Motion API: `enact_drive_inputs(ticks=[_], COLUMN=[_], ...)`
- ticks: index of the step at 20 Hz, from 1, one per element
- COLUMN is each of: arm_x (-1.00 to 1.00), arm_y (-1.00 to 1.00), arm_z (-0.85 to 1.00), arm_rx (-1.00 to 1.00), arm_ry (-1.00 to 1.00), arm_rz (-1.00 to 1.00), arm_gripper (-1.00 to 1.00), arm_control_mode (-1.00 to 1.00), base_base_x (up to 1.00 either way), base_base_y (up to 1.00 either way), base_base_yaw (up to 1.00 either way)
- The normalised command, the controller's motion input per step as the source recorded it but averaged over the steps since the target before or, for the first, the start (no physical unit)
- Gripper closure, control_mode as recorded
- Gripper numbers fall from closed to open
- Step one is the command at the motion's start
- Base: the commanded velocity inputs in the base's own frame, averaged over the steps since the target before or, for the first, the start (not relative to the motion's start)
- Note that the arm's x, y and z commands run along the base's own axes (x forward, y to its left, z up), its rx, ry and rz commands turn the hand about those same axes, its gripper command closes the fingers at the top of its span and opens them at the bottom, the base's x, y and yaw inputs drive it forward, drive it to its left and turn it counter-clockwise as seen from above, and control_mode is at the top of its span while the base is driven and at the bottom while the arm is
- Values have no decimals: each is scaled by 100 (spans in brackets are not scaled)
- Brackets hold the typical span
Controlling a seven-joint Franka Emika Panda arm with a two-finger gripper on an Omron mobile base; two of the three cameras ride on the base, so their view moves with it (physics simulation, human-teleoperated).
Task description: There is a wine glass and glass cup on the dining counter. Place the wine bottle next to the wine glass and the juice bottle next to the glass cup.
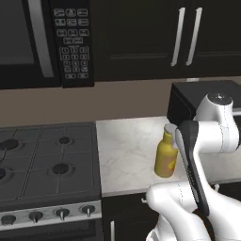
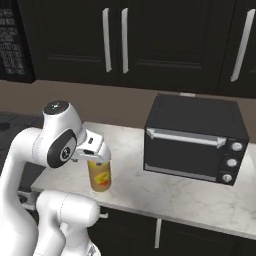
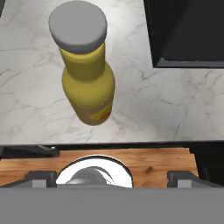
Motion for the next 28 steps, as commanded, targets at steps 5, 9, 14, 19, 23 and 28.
enact_drive_inputs(ticks=[5, 9, 14, 19, 23, 28], arm_x=[0, 0, 0, 0, 0, 0], arm_y=[0, 0, 0, 0, 0, 0], arm_z=[0, 0, 0, 0, 0, 0], arm_rx=[0, 0, 0, 0, 0, 0], arm_ry=[0, 0, 0, 0, 0, 0], arm_rz=[0, 0, 0, 0, 0, 0], arm_gripper=[-100, -100, -100, -100, -100, -100], arm_control_mode=[100, 100, 100, 100, 100, 100], base_base_x=[33, 7, 0, 0, 0, 0], base_base_y=[-9, -5, 0, 0, 0, 0], base_base_yaw=[0, 0, 0, 0, 0, 0])
